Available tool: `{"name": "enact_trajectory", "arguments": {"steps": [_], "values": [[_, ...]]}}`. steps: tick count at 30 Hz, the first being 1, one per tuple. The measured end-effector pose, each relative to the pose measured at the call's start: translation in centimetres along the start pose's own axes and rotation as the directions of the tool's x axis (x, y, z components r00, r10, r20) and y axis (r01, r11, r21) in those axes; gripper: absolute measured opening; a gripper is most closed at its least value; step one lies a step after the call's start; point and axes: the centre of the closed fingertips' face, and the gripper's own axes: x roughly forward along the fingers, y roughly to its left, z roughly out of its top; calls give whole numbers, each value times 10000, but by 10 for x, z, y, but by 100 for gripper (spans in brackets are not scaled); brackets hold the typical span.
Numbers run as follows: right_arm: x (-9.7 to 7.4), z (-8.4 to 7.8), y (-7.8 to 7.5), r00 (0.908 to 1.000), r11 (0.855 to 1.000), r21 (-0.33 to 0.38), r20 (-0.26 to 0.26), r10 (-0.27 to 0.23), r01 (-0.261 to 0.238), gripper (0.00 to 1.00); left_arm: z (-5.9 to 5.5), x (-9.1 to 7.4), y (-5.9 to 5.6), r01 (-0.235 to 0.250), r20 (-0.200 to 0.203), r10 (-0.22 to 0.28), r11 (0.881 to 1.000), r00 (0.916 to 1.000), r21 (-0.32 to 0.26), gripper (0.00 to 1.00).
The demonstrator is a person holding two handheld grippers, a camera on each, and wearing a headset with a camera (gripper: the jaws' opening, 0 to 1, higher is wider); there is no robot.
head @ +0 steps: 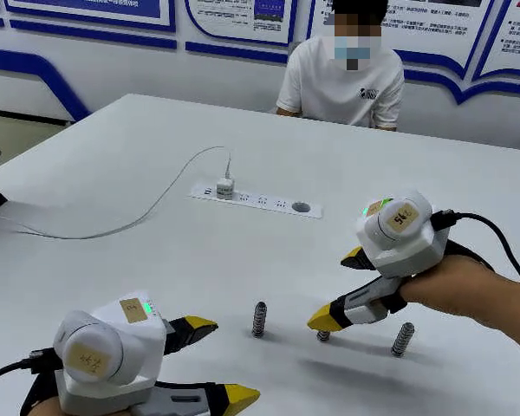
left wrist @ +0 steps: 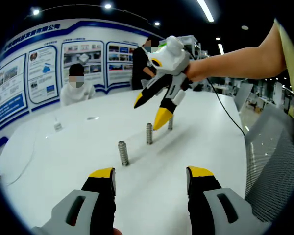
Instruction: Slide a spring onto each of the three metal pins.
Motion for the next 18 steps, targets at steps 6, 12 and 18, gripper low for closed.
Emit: {"name": "enact_trajectory", "arguments": {"steps": [6,12,18], "values": [[-10,-10,-5,9995,9988,438,215,-244,234,73,0,0,1,-20,-21,20,10000,10000,-11,60],[-21,-20,-9,9981,9965,716,394,-464,435,74,-2,0,1,-54,-77,54,10000,10000,-34,60],[-32,-29,-12,9964,9926,1060,540,-650,590,74,-2,0,2,-99,-60,98,9999,9999,-67,60]]}}
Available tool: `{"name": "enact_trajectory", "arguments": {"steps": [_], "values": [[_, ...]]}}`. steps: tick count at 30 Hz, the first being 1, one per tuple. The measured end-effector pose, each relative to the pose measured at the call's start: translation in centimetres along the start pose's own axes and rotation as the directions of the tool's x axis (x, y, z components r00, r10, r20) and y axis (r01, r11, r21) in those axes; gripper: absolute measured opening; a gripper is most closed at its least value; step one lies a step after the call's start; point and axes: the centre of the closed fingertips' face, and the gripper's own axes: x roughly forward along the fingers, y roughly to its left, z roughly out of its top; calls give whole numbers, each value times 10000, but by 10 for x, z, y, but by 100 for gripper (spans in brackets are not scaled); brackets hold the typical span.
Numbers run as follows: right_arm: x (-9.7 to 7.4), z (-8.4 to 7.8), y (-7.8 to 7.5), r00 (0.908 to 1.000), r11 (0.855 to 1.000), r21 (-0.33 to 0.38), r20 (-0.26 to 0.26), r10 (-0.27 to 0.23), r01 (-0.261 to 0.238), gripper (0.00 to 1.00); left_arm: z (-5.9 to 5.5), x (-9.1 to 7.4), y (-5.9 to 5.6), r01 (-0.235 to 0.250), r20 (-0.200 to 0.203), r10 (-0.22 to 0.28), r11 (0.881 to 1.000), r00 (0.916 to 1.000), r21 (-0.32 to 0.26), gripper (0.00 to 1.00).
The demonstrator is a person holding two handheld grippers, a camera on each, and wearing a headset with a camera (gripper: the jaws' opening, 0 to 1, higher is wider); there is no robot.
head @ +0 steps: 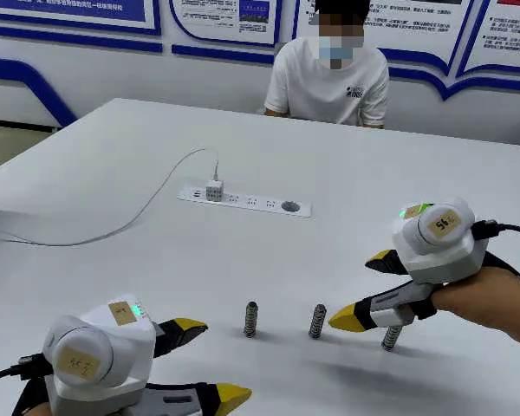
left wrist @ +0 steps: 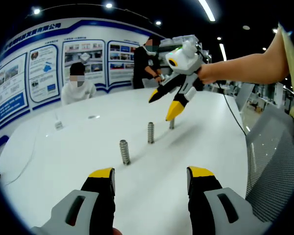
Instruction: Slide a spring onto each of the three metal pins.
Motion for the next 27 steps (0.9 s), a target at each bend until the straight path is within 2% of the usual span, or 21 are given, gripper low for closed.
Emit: {"name": "enact_trajectory", "arguments": {"steps": [18,22,27], "values": [[-27,-26,7,9970,9969,714,686,-371,322,74,-4,-3,5,-117,-43,117,9999,9999,-62,61],[-35,-29,7,9934,9933,1105,1054,-458,340,74,-4,-4,6,-121,-55,120,9999,9999,-34,61],[-42,-38,12,9912,9940,1035,1234,-486,359,74,-4,-4,6,-113,-63,113,9999,9999,-21,61]]}}
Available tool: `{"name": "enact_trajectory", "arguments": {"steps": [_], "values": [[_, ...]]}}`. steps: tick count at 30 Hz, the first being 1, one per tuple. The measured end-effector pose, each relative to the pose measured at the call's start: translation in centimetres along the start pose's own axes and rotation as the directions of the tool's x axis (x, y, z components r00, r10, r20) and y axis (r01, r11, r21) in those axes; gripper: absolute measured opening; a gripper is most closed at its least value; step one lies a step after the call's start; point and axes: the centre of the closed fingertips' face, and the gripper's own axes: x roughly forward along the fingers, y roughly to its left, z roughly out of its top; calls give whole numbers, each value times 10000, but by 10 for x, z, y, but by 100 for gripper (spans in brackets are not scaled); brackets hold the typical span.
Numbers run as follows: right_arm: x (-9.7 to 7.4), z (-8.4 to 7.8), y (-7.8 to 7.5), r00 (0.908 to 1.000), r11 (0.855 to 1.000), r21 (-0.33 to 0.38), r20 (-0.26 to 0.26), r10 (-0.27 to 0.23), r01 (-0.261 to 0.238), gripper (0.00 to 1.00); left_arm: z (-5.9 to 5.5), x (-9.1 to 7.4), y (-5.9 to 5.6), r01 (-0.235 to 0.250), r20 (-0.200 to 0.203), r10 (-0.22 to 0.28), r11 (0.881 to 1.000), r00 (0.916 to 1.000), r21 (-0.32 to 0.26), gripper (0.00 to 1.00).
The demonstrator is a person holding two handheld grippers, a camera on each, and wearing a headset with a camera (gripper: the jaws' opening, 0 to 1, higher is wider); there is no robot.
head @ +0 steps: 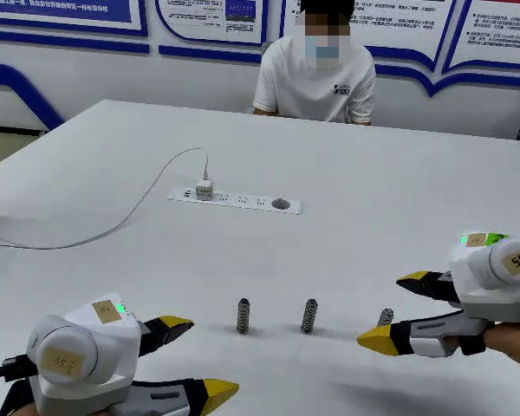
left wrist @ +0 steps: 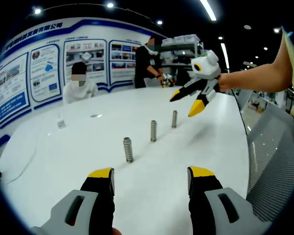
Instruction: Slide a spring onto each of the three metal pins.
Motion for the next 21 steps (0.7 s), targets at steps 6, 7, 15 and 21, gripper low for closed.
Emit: {"name": "enact_trajectory", "arguments": {"steps": [6,7,15,21], "values": [[-8,-8,6,9995,10000,95,309,-7,4,74,1,0,-1,0,-3,0,10000,10000,30,62],[-9,-9,7,9994,10000,82,337,-12,9,74,1,0,-1,-8,3,8,10000,10000,20,62],[-20,-14,11,9964,9995,266,836,-162,140,74,-1,-1,-2,-12,-20,12,10000,10000,21,62],[-26,-19,18,9949,9995,234,979,-246,224,74,-1,-1,-3,2,-16,-2,10000,10000,21,62]]}}
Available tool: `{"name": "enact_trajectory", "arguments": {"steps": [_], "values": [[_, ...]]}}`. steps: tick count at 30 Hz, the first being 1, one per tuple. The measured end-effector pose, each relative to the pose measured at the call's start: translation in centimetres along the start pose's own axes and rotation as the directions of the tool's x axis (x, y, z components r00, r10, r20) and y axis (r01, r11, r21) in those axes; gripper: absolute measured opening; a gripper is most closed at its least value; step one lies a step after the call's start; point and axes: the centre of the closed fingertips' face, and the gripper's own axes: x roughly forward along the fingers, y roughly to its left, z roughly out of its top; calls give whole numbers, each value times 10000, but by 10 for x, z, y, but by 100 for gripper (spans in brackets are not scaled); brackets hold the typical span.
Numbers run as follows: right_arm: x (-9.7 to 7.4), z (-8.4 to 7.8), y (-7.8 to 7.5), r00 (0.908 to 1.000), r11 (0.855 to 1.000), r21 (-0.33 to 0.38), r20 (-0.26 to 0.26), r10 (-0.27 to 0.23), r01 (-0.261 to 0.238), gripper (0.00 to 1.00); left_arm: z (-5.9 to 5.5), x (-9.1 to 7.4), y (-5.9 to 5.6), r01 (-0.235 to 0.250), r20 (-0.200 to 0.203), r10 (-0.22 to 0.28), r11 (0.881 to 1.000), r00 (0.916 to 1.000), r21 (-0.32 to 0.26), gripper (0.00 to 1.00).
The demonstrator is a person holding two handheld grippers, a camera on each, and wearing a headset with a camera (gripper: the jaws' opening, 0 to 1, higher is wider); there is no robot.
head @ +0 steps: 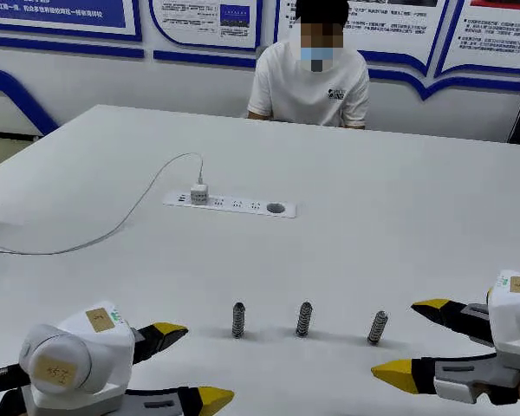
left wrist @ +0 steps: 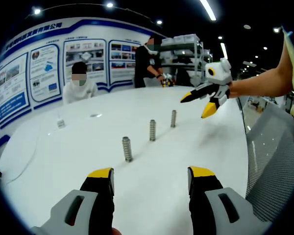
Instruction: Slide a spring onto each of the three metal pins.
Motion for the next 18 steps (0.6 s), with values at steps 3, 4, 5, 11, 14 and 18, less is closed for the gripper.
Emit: {"name": "enact_trajectory", "arguments": {"steps": [3,4,5,11,14,18], "values": [[-3,-3,2,10000,10000,35,48,-42,42,75,0,0,0,-15,18,15,10000,10000,-21,62],[-4,-4,3,10000,10000,53,70,-64,64,75,0,0,0,-15,14,15,10000,10000,-21,62],[-5,-4,3,9999,9999,72,106,-88,88,75,-1,0,0,-13,15,13,10000,10000,-20,62],[-9,-6,8,9994,9996,132,243,-242,239,75,-1,0,0,-24,17,24,10000,10000,-57,62],[-10,-8,9,9990,9992,250,330,-308,300,75,-2,0,0,-22,19,22,10000,10000,-73,62],[-10,-8,8,9981,9985,392,457,-413,396,75,-3,0,1,-38,31,39,10000,10000,-86,63]]}}
